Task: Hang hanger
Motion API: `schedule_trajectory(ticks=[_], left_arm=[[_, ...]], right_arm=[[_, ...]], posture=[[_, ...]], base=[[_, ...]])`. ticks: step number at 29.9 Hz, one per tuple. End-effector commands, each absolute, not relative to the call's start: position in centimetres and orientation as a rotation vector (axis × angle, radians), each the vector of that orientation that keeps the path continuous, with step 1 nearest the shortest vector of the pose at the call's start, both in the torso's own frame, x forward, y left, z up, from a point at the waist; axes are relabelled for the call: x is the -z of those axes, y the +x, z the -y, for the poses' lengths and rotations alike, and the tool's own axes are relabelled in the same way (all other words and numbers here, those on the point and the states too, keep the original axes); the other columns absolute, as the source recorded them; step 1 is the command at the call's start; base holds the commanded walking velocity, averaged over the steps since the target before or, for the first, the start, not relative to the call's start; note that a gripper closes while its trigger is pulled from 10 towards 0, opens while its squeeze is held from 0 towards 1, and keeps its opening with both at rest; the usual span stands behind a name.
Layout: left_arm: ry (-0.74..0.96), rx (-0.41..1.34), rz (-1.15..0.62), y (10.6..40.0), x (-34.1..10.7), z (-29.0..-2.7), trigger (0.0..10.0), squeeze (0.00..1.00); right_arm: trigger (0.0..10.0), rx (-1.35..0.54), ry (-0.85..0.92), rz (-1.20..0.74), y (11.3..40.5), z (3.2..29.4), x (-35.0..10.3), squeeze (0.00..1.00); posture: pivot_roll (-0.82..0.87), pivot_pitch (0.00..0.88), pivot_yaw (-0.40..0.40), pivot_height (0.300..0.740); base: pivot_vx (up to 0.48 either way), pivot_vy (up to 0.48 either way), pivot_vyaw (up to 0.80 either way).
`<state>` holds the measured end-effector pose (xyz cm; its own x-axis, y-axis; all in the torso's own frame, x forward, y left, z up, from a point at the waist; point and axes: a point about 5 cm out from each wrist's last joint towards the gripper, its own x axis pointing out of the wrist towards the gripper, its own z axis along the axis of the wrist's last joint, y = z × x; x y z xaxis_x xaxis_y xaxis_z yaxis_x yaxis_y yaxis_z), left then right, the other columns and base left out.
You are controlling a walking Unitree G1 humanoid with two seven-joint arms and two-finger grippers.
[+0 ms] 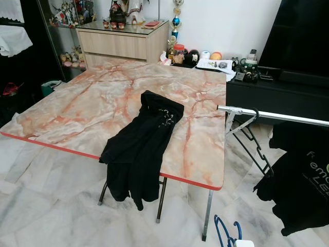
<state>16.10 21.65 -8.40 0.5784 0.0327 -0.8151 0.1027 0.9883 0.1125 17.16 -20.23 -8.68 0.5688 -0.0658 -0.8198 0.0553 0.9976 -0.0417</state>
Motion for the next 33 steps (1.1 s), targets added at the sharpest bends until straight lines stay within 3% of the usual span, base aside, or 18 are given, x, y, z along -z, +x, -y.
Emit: schedule_trajectory(ticks=[1,33], left_arm=[[0.162,0.023,-0.992,15.1,8.9,-22.1,10.0,0.00],[0.143,0.025,-1.008,14.8,9.3,-21.3,10.0,0.00]], right_arm=[[10.0,0.057,-0.045,-0.954,17.3,20.2,8.6,0.00],[10.0,0.075,-0.030,-0.947,17.4,20.2,8.6,0.00]], posture=[[0.15,0.000,-0.013,0.740],[0.15,0.000,-0.018,0.740]], base=[[0.000,-0.300,0.00],[0.000,-0.344,0.00]])
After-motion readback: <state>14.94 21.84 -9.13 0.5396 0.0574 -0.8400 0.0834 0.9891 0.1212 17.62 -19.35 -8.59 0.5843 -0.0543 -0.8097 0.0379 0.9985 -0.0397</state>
